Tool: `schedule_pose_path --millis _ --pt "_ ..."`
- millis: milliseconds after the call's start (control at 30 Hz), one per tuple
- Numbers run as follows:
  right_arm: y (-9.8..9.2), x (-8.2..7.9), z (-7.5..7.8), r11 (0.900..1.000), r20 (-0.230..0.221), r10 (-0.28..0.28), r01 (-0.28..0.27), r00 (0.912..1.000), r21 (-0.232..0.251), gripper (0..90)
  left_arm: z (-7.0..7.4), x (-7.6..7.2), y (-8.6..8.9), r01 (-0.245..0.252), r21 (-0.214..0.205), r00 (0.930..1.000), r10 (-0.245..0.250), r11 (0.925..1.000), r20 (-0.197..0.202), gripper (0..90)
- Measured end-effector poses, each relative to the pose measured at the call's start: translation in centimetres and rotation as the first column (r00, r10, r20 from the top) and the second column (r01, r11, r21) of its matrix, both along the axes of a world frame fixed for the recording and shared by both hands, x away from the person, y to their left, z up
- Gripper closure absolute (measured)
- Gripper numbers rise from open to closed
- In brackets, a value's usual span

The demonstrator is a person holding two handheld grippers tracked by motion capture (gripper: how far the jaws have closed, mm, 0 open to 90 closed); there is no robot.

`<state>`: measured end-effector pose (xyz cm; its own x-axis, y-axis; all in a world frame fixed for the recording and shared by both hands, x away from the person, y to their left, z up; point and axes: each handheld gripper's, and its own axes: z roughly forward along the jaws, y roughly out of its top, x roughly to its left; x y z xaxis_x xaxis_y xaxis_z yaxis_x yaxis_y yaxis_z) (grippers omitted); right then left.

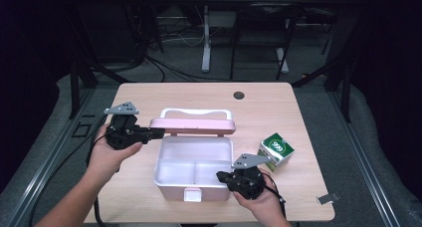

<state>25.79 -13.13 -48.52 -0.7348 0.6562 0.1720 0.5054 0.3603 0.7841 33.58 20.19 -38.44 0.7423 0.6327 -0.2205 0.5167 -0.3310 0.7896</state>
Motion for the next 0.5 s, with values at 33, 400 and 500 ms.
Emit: schedule_pose_path --millis 33,400,500 --pt "0.0 0.0 0.0 1.0 -0.005 0.001 -0.001 1.0 0.004 89.1 0.0 0.1 0.0 -0.002 -0.001 1.0 0.002 1.0 0.0 87.1" --pt "-0.4 0.2 -0.1 0.9998 -0.006 0.006 -0.006 1.0 0.017 89.4 0.2 1.0 -0.1 -0.018 -0.004 0.9998 0.018 0.9998 -0.001 86.3" --pt "-0.4 0.2 -0.1 0.9996 -0.015 0.011 -0.01 0.9998 0.025 88.9 0.3 1.3 -0.1 -0.026 -0.009 0.9997 0.026 0.9996 -0.001 86.2"
